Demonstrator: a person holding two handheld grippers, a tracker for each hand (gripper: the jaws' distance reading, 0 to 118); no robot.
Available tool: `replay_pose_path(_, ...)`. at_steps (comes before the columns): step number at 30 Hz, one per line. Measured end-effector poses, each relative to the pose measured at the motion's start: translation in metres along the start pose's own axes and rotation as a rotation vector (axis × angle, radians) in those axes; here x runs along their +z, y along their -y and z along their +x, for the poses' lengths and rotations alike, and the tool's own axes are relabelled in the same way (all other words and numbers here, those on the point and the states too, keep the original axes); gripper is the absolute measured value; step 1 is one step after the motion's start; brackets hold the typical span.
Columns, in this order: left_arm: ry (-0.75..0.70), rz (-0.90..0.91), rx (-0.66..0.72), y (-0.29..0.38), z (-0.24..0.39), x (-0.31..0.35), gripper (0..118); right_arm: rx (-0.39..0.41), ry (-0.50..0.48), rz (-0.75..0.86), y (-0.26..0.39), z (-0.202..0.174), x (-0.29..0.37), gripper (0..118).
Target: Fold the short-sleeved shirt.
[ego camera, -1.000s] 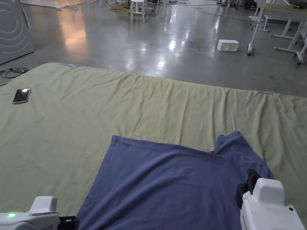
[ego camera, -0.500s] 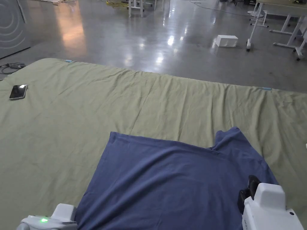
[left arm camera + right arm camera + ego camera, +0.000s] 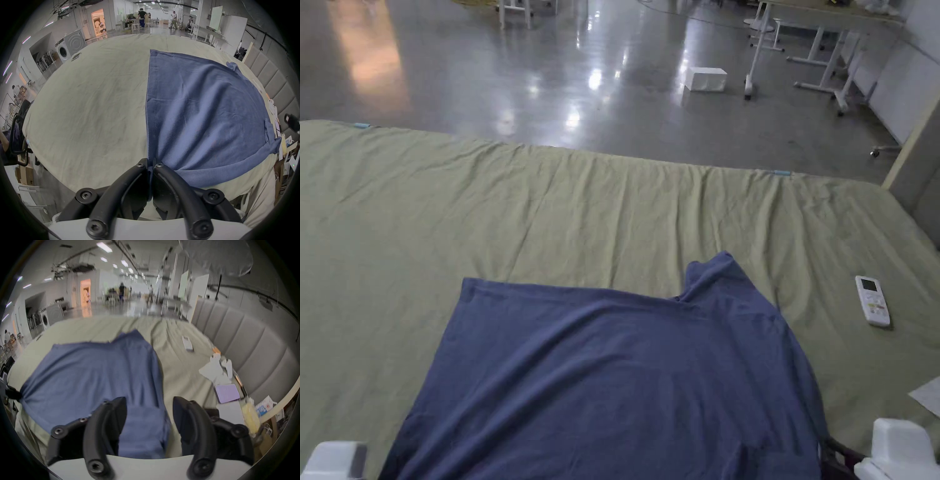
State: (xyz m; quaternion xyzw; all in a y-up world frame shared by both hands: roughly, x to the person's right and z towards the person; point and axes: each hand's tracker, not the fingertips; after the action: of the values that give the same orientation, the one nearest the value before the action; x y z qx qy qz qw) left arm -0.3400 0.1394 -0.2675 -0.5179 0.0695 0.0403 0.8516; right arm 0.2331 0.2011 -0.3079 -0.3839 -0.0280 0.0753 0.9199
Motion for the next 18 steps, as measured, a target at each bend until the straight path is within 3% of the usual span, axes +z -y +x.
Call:
replay_pose_path(3, -0.006, -0.005, -0.008, 0.0, 0.001, -0.003, 6, 0.011, 0.033, -0.103, 0.025, 0.01, -0.01, 66)
replay_pose_path(7, -0.01, -0.009, -0.006, 0.003, 0.001, -0.006, 6, -0.049, -0.015, -0.226, 0.057, 0.009, -0.024, 71)
replay_pose_path(10, -0.009, -0.014, -0.008, 0.005, 0.0, -0.008, 6, -0.031, -0.024, -0.307, 0.078, 0.001, -0.038, 71)
replay_pose_path(13, -0.008, -0.019, -0.008, 0.006, -0.001, -0.01, 6, -0.057, -0.042, -0.279, 0.09, -0.005, -0.043, 61)
replay_pose_path(15, -0.008, -0.019, -0.008, 0.006, 0.001, -0.01, 6, -0.026, -0.026, -0.28, 0.085, -0.012, -0.04, 42)
replay_pose_path(17, -0.01, -0.02, -0.011, 0.006, 0.001, -0.011, 6, -0.001, -0.051, -0.279, 0.081, -0.016, -0.04, 31)
replay_pose_path(18, -0.01, -0.019, -0.014, 0.006, 0.001, -0.011, 6, 0.019, -0.04, -0.276, 0.08, -0.02, -0.039, 31)
